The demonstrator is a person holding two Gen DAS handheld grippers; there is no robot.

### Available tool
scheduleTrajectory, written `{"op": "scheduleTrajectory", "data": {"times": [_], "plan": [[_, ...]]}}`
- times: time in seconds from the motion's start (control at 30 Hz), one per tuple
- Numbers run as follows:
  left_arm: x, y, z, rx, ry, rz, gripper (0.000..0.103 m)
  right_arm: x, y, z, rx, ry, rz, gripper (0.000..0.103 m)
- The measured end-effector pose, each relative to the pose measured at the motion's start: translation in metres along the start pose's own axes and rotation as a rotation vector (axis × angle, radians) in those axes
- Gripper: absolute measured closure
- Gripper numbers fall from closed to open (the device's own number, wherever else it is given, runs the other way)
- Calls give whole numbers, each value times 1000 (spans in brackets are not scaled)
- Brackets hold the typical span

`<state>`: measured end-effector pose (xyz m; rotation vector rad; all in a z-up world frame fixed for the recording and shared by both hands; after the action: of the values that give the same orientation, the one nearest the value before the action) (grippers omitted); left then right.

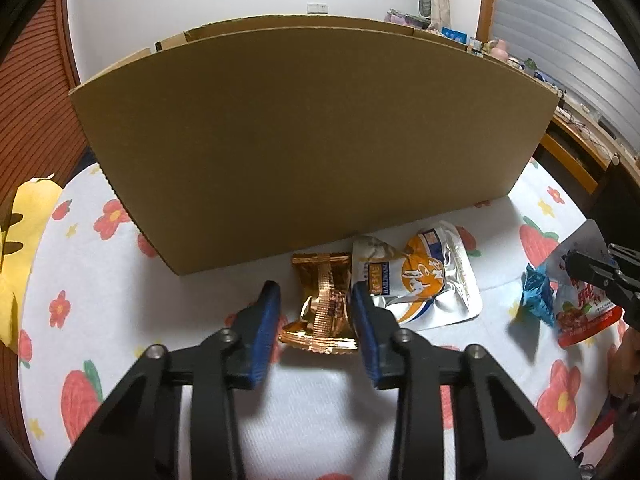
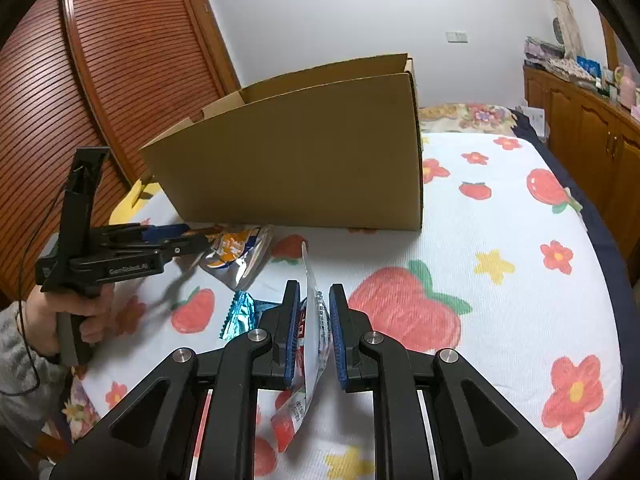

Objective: Organize snacks
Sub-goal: 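Grasp the gold candy packet with the left gripper while the right gripper holds the pouch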

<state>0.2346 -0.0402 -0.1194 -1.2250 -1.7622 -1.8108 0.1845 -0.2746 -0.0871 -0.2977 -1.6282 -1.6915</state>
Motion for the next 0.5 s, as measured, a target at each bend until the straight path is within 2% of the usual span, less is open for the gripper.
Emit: {"op": "scheduleTrajectory", "data": {"times": [0.03,0.13,0.5], "plan": [[0,0,0,-1,1,0,72,0,-1,1,4,-4,-1,90],[2,-3,-1,-14,-11,-13,83,-2,-1,3,16,-10,7,90],[20,-16,-9,-27,-17,-38,83,-5,-2,4,36,-25,7,90]]}}
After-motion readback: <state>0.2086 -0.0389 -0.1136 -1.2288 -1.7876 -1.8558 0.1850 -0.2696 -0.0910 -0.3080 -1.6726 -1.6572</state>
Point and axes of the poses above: each gripper's, at about its wrist camera, not at the fingertips, and x roughly against the way its jaws point, z to its left, y to its top, the point moved 4 cm from there along -x, roughly the way its jaws point, and after that the axes turned 7 degrees about -y, right-handed, at the moved point
